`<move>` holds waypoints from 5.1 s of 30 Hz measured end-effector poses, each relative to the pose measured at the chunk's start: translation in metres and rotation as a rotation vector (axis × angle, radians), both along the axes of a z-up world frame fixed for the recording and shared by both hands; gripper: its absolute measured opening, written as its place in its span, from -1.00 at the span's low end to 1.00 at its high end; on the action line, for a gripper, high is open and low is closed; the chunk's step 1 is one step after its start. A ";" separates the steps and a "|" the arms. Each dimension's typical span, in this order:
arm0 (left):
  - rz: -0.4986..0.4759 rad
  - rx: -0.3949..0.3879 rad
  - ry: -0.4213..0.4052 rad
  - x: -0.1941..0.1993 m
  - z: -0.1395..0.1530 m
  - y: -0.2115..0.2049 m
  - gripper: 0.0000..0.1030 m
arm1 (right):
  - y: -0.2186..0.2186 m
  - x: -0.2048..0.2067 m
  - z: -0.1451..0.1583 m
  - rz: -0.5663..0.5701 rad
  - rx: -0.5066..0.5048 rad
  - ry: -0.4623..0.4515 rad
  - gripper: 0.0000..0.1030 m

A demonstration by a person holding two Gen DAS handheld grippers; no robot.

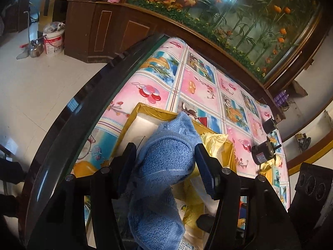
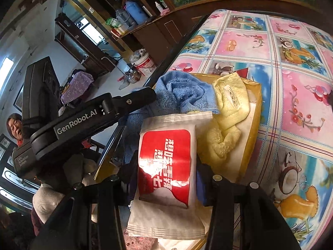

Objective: Organize soft objects
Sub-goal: 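Release the blue towel into the box from the left gripper while the right releases the bag, then move both grippers back over the yellow packet on the bed sheet, then grasp the yellow packet with the left gripper while the right grasps the blue tissue pack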

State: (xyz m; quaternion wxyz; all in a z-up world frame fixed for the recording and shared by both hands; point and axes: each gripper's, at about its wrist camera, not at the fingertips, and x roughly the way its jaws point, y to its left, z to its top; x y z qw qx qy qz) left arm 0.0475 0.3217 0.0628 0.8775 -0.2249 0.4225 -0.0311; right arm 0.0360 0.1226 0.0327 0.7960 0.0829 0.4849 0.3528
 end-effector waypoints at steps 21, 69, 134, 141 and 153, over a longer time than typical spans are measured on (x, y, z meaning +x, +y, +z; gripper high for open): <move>0.195 0.286 -0.225 -0.110 0.078 -0.048 0.41 | -0.050 -0.047 0.056 -0.075 -0.017 -0.219 0.35; 0.083 0.646 -0.388 -0.240 0.109 -0.252 0.42 | -0.234 -0.149 0.049 -0.434 0.160 -0.316 0.35; -0.391 0.436 0.029 0.035 -0.054 -0.366 0.31 | -0.353 0.028 -0.021 -0.618 0.008 -0.068 0.16; -0.371 0.339 0.046 0.030 -0.043 -0.347 -0.14 | -0.333 0.030 -0.021 -0.590 -0.133 -0.132 0.26; -0.340 0.273 0.013 0.009 -0.026 -0.335 -0.14 | -0.313 0.034 -0.031 -0.553 -0.359 -0.198 0.34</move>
